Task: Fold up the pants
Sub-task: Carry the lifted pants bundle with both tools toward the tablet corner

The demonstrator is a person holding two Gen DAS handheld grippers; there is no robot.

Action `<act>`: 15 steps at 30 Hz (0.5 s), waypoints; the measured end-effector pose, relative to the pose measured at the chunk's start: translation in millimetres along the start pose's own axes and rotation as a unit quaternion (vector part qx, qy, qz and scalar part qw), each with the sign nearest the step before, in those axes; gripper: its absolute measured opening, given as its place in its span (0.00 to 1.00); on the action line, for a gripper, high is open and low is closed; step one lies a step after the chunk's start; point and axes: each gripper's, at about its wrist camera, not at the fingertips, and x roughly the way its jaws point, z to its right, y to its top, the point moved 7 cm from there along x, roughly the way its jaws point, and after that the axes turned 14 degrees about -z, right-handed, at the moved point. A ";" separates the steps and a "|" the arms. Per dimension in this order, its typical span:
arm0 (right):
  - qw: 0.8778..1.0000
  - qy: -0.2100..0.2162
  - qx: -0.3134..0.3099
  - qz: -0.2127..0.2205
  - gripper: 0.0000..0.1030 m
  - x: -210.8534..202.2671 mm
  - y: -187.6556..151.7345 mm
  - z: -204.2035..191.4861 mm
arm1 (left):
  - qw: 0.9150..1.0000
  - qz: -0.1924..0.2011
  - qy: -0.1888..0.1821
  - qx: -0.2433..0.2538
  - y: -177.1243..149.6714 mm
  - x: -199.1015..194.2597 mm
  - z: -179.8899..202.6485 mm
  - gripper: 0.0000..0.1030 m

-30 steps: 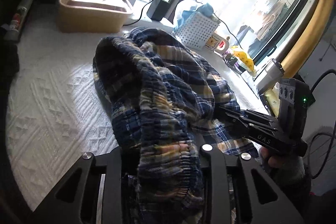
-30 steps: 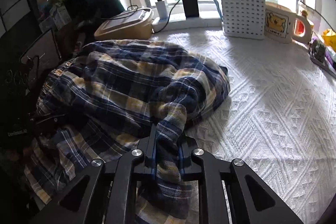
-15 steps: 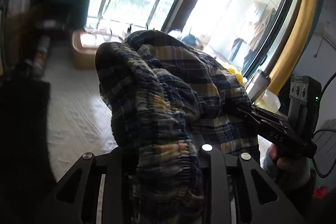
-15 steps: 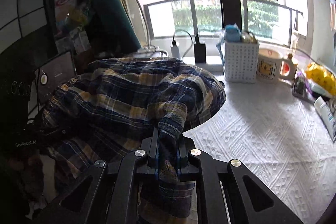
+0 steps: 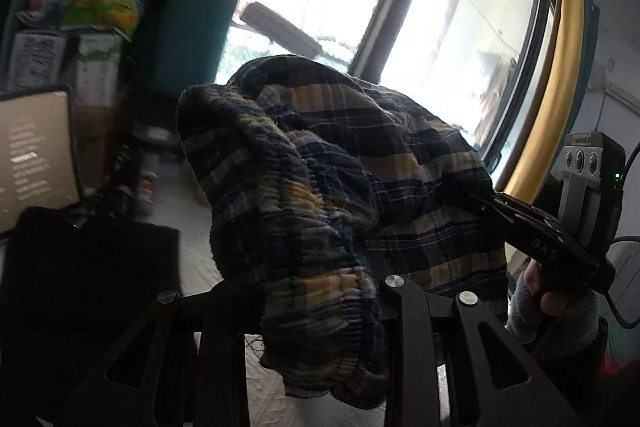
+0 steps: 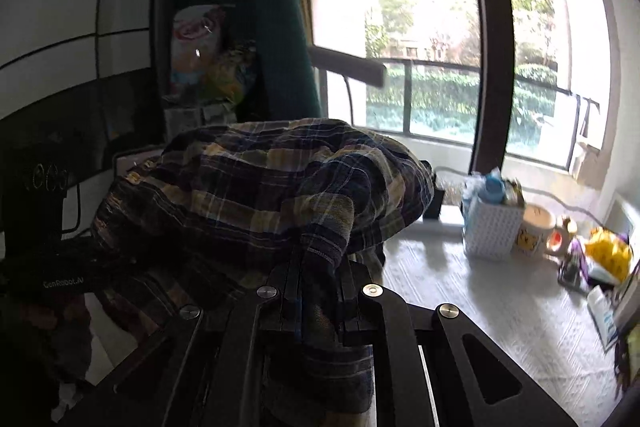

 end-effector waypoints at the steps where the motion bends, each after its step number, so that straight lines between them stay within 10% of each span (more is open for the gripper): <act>1: 1.000 0.002 -0.008 0.005 0.11 -2.7 7.9 -8.0 | 1.000 0.009 0.002 -0.002 4.1 -8.1 -4.3 0.27; 15: 0.989 0.051 -0.123 0.057 0.10 -27.2 107.6 -145.3 | 0.990 0.120 0.053 -0.049 22.8 -137.6 -76.9 0.27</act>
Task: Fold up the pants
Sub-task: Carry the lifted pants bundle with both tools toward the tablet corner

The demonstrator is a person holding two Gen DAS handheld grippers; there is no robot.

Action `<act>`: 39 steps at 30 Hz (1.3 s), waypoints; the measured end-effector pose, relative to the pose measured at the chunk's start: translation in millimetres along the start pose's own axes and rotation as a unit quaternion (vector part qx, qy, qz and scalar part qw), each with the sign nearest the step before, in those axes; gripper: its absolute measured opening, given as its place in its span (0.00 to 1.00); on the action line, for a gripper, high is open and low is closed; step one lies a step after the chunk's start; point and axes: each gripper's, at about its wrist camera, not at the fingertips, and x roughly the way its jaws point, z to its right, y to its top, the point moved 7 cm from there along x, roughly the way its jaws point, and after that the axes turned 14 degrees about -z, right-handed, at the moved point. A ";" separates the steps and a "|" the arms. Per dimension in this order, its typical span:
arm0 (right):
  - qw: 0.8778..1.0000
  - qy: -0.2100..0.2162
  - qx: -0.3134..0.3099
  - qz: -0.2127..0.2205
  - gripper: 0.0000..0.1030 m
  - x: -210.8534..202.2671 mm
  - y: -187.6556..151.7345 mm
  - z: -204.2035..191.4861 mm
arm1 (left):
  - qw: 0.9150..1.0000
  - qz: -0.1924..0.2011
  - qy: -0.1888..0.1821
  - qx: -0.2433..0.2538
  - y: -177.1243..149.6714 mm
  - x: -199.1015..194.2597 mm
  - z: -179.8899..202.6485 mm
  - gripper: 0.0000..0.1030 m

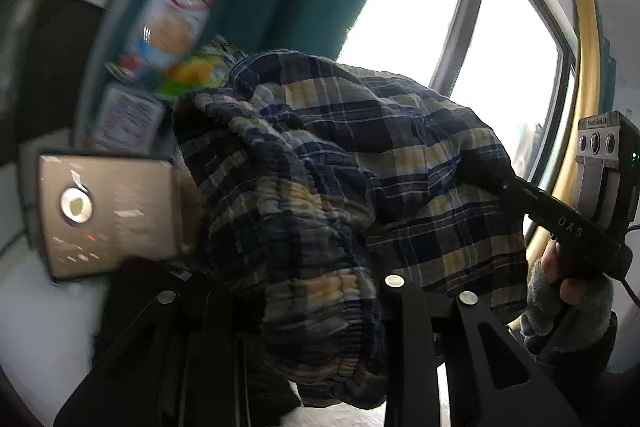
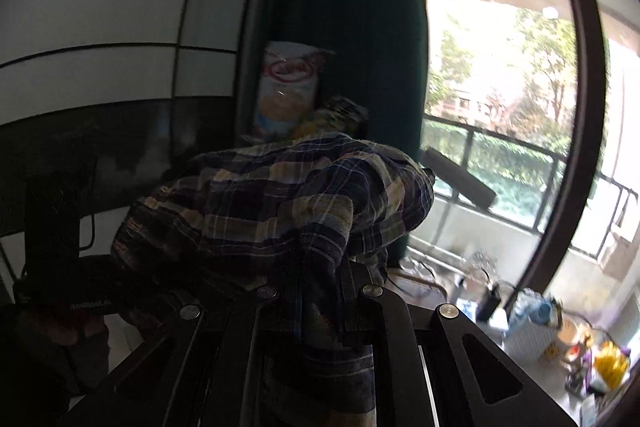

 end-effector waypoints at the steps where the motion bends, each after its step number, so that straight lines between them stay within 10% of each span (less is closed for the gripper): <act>1: 1.000 0.005 -0.008 0.006 0.10 0.6 10.9 -10.5 | 1.000 0.009 0.007 -0.002 3.8 -9.6 -5.2 0.27; 10: 0.995 0.082 -0.044 0.032 0.10 19.3 72.6 -97.4 | 0.995 0.057 0.081 -0.021 21.3 -90.1 -62.3 0.27; 16: 0.992 0.122 -0.009 0.018 0.10 57.8 68.7 -104.6 | 0.993 0.019 0.112 -0.015 15.3 -74.2 -85.7 0.27; 26: 0.974 0.118 0.142 -0.135 0.10 209.9 -92.0 -15.8 | 0.975 -0.199 0.084 -0.052 -79.6 116.5 -133.2 0.27; 32: 0.958 0.120 0.166 -0.199 0.11 247.4 -163.8 11.4 | 0.961 -0.253 0.101 -0.046 -108.9 149.9 -140.4 0.32; 37: 0.954 0.100 0.180 -0.219 0.62 255.1 -182.9 33.1 | 0.950 -0.273 0.146 -0.037 -117.7 130.4 -150.2 0.50; 39: 0.954 0.096 0.186 -0.217 0.66 246.3 -182.5 41.9 | 0.948 -0.272 0.162 -0.028 -113.2 118.2 -151.2 0.58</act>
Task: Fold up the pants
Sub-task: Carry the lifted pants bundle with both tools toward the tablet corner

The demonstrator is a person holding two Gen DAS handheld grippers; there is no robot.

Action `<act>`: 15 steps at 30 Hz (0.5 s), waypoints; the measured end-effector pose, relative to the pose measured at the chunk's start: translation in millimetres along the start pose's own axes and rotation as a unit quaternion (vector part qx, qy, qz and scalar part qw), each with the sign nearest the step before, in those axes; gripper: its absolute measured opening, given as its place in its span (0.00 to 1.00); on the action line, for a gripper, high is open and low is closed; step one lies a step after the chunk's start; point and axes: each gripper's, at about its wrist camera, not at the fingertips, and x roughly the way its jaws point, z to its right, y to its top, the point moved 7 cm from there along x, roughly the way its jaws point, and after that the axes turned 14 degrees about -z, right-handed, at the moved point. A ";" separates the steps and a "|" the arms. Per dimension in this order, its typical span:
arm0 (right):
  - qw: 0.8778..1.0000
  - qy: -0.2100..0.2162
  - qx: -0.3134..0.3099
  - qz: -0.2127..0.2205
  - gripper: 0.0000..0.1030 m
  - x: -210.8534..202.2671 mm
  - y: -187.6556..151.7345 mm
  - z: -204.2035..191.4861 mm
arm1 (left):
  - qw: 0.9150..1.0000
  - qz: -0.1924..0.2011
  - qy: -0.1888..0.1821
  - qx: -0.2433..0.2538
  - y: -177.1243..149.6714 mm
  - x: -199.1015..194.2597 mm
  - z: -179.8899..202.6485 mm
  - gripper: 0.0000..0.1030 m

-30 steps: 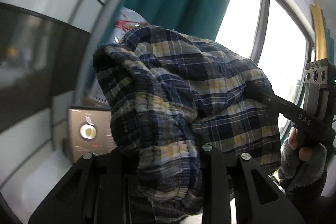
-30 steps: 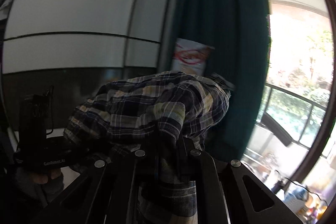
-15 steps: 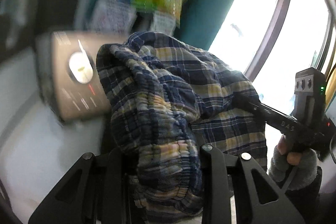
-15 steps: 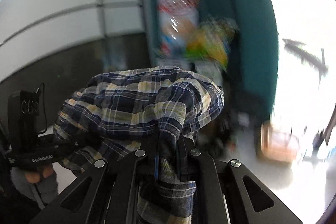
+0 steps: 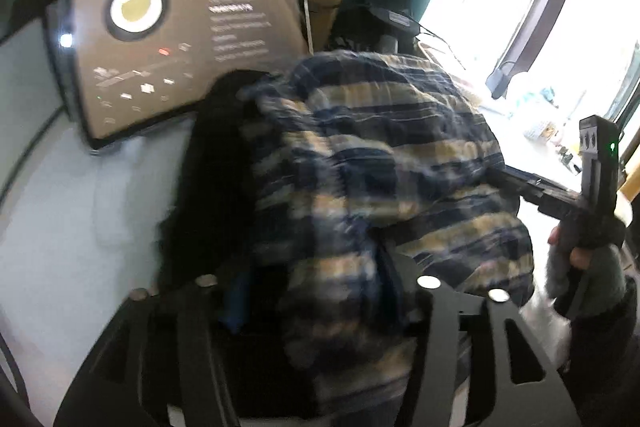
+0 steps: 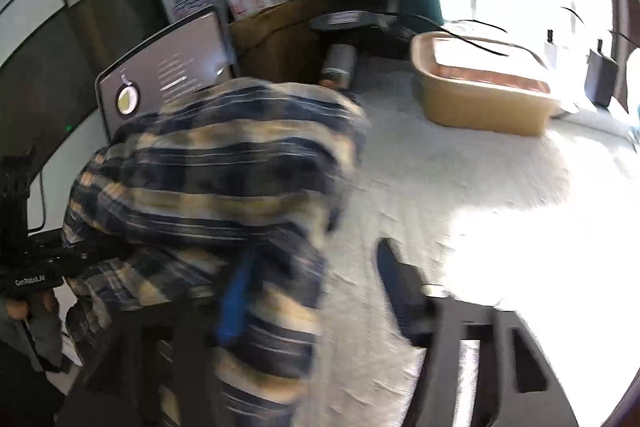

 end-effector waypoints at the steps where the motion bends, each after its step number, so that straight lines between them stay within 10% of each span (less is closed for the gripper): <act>1: 1.000 -0.003 0.002 0.002 0.66 -2.3 0.9 2.8 | 1.000 0.003 0.008 0.002 -3.1 -7.0 -0.7 0.59; 9: 0.997 -0.043 -0.018 0.060 0.65 -47.4 12.9 14.7 | 0.995 0.097 0.020 0.031 16.9 -72.9 12.8 0.59; 15: 0.992 -0.011 -0.102 0.074 0.24 -56.2 51.5 -24.6 | 0.987 0.085 -0.005 0.135 60.7 -43.0 66.3 0.59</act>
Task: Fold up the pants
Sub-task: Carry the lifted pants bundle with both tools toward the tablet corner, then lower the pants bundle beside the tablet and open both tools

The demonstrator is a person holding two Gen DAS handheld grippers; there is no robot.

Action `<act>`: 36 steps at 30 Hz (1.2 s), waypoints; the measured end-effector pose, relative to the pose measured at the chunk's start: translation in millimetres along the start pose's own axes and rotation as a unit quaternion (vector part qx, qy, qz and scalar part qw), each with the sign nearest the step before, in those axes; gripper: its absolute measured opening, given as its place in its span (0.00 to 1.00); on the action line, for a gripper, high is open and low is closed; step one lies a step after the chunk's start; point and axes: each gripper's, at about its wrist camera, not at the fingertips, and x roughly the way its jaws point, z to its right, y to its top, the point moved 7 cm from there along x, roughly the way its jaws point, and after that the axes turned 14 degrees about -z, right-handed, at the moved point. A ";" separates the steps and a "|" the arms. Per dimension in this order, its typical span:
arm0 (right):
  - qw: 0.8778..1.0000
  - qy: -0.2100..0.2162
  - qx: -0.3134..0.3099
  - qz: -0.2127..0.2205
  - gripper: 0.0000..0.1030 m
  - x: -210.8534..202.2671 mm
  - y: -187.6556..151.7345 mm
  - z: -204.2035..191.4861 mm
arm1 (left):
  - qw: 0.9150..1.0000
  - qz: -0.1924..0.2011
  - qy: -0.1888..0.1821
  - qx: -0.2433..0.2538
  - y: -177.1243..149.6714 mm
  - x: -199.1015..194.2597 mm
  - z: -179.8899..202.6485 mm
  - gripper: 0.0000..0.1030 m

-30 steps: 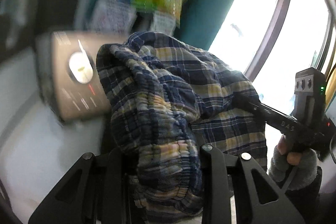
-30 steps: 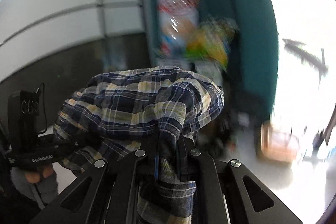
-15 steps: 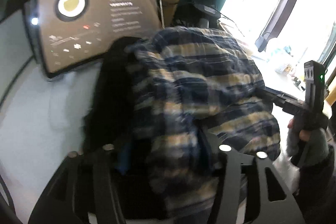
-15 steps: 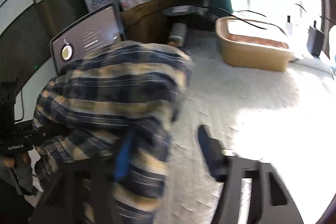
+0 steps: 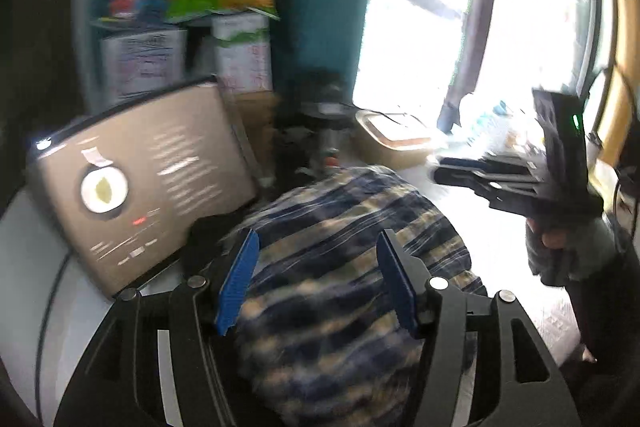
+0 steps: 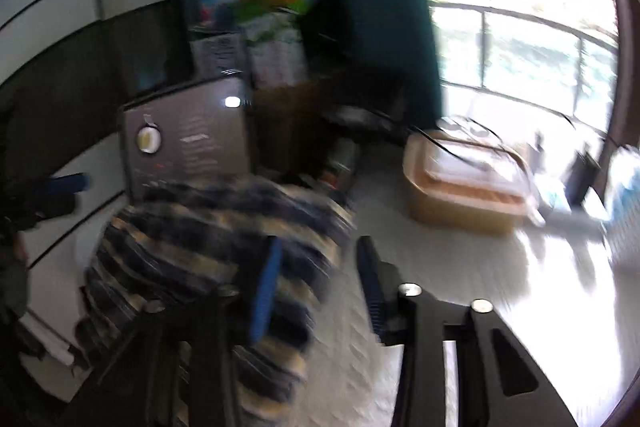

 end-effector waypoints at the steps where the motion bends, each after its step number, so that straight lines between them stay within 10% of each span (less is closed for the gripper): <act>1: 1.000 0.011 -0.011 -0.008 0.22 7.2 6.2 -3.1 | 1.000 -0.017 -0.002 0.000 3.2 15.6 -2.2 0.59; 15: 0.995 0.033 0.002 -0.096 0.22 117.1 15.2 31.0 | 0.995 -0.093 0.005 -0.045 5.7 107.3 -45.7 0.59; 26: 0.998 0.017 -0.001 -0.056 0.22 62.9 10.9 27.8 | 0.998 -0.022 -0.035 -0.055 7.8 33.8 -40.0 0.59; 36: 0.993 0.019 -0.046 -0.104 0.22 74.8 -32.2 -21.4 | 0.993 -0.095 -0.020 -0.065 -16.9 85.4 -56.4 0.59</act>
